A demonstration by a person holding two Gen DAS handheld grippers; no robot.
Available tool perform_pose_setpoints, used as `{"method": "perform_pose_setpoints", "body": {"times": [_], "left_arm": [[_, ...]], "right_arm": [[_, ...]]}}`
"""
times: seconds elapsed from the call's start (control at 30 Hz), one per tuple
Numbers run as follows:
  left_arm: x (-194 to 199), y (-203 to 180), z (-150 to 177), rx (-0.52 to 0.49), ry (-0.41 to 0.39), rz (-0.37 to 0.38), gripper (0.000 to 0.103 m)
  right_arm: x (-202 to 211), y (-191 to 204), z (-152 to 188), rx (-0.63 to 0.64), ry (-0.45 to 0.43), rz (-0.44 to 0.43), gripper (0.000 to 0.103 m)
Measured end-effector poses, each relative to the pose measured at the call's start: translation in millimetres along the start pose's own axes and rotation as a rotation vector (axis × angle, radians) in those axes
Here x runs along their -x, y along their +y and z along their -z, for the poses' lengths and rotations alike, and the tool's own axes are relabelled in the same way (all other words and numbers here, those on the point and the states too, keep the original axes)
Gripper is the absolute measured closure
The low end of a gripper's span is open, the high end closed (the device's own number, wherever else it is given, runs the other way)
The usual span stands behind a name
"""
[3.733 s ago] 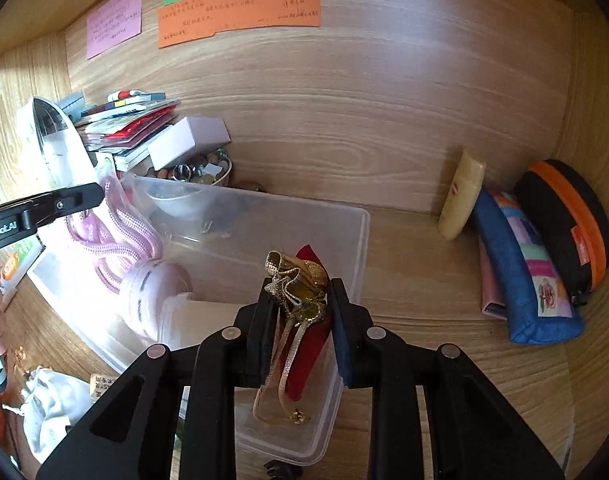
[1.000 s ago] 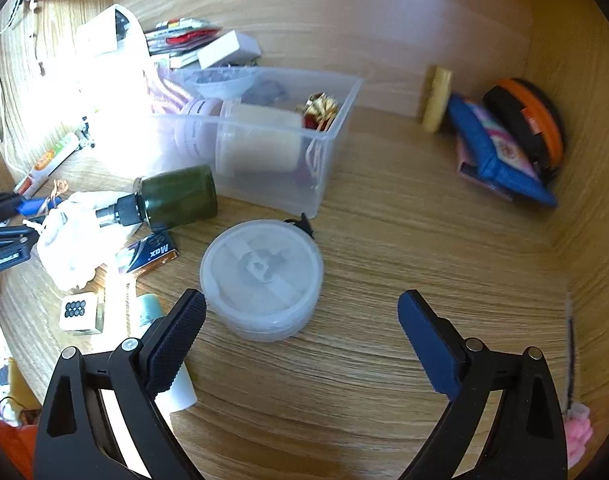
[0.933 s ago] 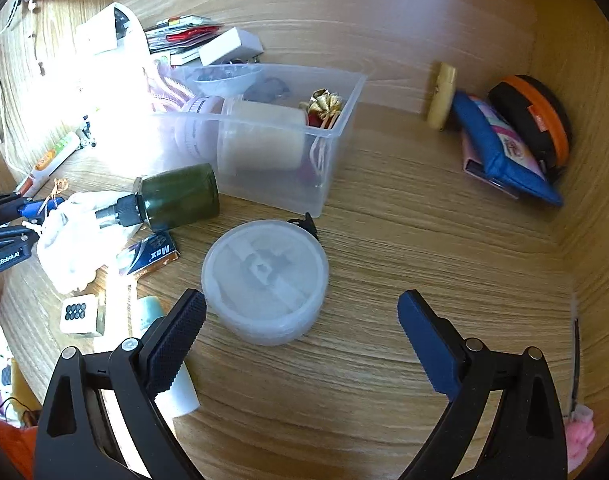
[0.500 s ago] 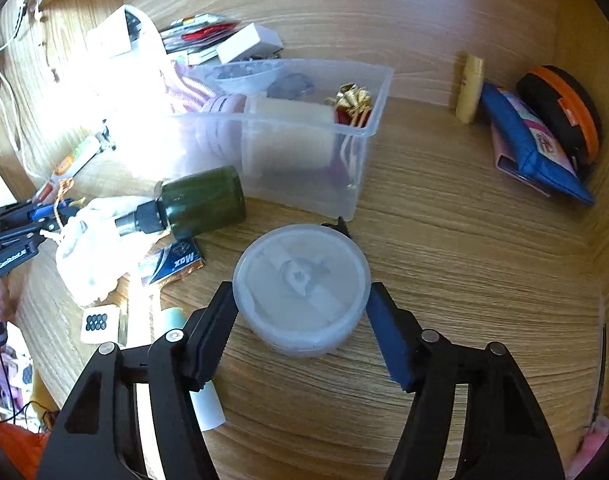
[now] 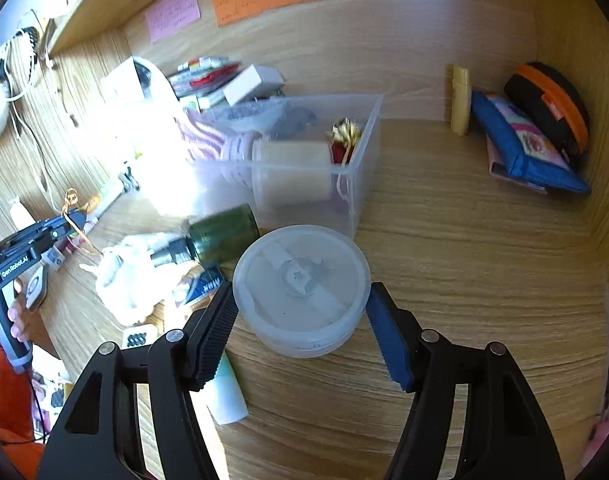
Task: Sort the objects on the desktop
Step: 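Carry gourd charm into box with left tool while right tool places white lid in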
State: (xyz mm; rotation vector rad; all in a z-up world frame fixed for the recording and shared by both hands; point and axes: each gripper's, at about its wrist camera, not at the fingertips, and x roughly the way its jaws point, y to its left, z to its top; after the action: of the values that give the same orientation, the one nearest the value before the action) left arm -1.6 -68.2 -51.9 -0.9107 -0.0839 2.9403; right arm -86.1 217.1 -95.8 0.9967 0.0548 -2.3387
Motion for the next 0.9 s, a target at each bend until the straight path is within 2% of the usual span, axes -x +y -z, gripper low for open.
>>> {"method": "perform_pose_setpoints", "body": {"times": [0.47, 0.9], "left_arm": [[25.1, 0.9, -37.2, 0.062, -0.129, 0.073, 0.084], [6.6, 0.0, -77.1, 0.084, -0.15, 0.146, 0.084]], "right_arm": [[27.5, 17.4, -35.9, 0.03, -0.132, -0.052, 0.041], [19.9, 13.8, -74.3, 0.044, -0.163, -0.086, 0.041]]}}
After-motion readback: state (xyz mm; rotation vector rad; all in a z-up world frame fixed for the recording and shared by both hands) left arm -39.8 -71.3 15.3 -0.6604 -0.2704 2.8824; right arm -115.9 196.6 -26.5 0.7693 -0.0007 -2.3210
